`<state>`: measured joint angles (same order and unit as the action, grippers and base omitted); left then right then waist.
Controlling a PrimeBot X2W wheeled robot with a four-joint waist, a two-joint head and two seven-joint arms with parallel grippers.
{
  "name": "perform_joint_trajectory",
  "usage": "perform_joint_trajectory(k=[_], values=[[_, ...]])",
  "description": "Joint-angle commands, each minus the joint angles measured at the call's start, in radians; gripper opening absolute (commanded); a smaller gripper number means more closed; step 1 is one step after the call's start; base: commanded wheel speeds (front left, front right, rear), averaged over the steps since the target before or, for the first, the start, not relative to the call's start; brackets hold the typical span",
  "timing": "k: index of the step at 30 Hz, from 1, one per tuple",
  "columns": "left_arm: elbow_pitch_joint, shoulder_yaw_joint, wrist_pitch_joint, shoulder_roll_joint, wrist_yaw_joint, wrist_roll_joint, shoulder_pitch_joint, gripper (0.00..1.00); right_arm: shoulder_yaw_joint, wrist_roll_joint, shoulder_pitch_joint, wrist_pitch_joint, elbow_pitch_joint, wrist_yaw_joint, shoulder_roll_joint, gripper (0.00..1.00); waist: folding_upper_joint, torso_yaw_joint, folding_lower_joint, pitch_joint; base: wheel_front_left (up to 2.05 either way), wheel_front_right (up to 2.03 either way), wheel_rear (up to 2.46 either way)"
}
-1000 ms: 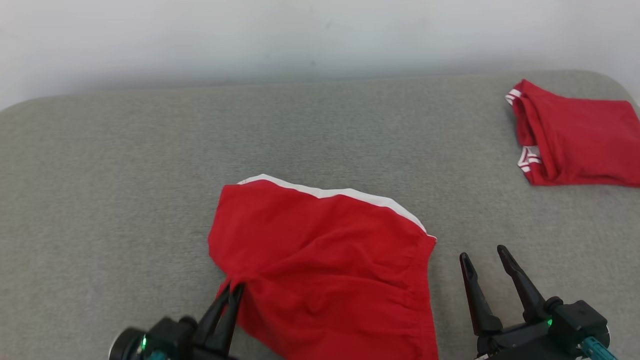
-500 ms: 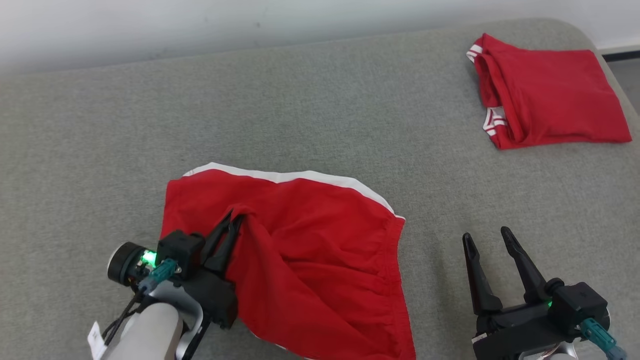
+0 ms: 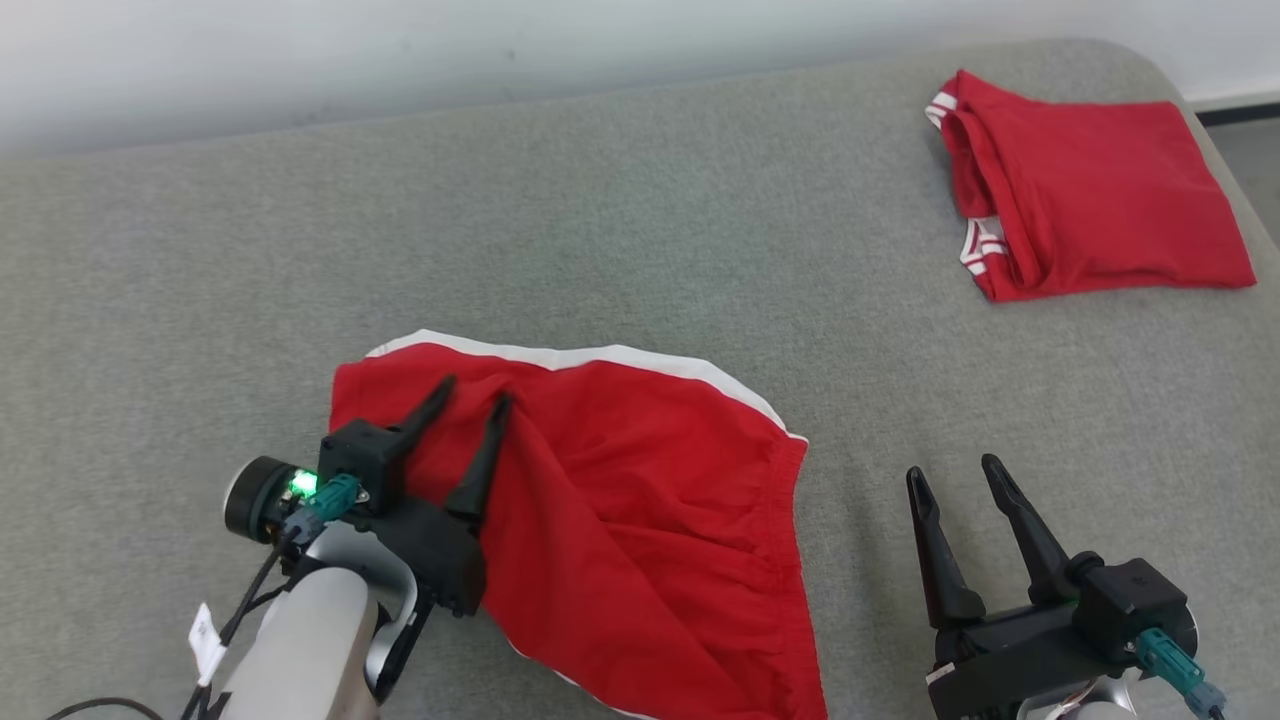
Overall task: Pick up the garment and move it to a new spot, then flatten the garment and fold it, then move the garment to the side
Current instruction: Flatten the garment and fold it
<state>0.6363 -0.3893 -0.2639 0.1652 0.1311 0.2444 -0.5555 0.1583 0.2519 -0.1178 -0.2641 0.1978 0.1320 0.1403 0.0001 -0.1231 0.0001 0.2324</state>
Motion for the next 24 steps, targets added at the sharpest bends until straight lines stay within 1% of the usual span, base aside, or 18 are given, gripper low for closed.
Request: perform_joint_trajectory(k=[1,3,4,5,7,11,13,18,21,24], values=[[-0.033,0.022,0.0,-0.002,-0.002,-0.001,0.02,1.0,0.001,-0.001,0.011,0.0,0.0,-0.003,-0.003,1.0,-0.0001,0.024,-0.0001,-0.027,0.0,0.0,0.0],[-0.077,0.052,0.0,-0.01,-0.002,0.012,0.049,1.0,0.001,0.001,0.02,0.0,-0.002,-0.003,-0.003,1.0,-0.0001,0.039,-0.0001,-0.043,0.0,0.0,0.0],[-0.077,0.052,0.0,-0.01,-0.002,0.012,0.049,1.0,0.001,0.001,0.02,0.0,-0.002,-0.003,-0.003,1.0,-0.0001,0.039,-0.0001,-0.043,0.0,0.0,0.0],[-0.129,0.086,0.0,-0.011,-0.002,0.012,0.085,1.0,0.001,0.004,0.028,0.0,-0.002,-0.003,-0.003,1.0,-0.0001,0.054,-0.0001,-0.061,0.0,0.0,0.0],[-0.152,0.102,0.0,-0.01,-0.002,0.007,0.105,1.0,0.003,0.005,0.034,0.0,-0.002,-0.003,-0.003,1.0,-0.0001,0.062,-0.0001,-0.069,0.0,0.0,0.0],[-0.258,0.181,0.0,-0.012,-0.008,-0.009,0.201,1.0,0.003,0.009,0.055,0.0,0.003,-0.003,-0.003,1.0,-0.0001,0.09,-0.0001,-0.102,0.0,0.0,0.0],[-0.313,0.222,0.0,-0.013,-0.018,-0.023,0.254,1.0,0.004,0.011,0.065,0.0,0.004,-0.003,-0.003,1.0,-0.0001,0.1,-0.0001,-0.116,0.0,0.0,0.0],[-0.448,0.315,0.0,-0.03,-0.03,-0.057,0.397,1.0,0.002,0.016,0.091,0.0,0.015,-0.003,0.004,1.0,-0.0001,0.121,-0.0001,-0.148,0.0,0.0,0.0],[-0.51,0.362,0.0,-0.045,-0.031,-0.073,0.473,1.0,-0.003,0.025,0.104,0.0,0.027,-0.003,0.011,1.0,-0.0001,0.132,-0.0001,-0.161,0.0,0.0,0.0],[-0.545,0.391,0.0,-0.06,-0.027,-0.088,0.534,1.0,-0.006,0.03,0.115,0.0,0.037,-0.003,0.017,1.0,-0.0001,0.143,-0.0001,-0.168,0.0,0.0,0.0]])
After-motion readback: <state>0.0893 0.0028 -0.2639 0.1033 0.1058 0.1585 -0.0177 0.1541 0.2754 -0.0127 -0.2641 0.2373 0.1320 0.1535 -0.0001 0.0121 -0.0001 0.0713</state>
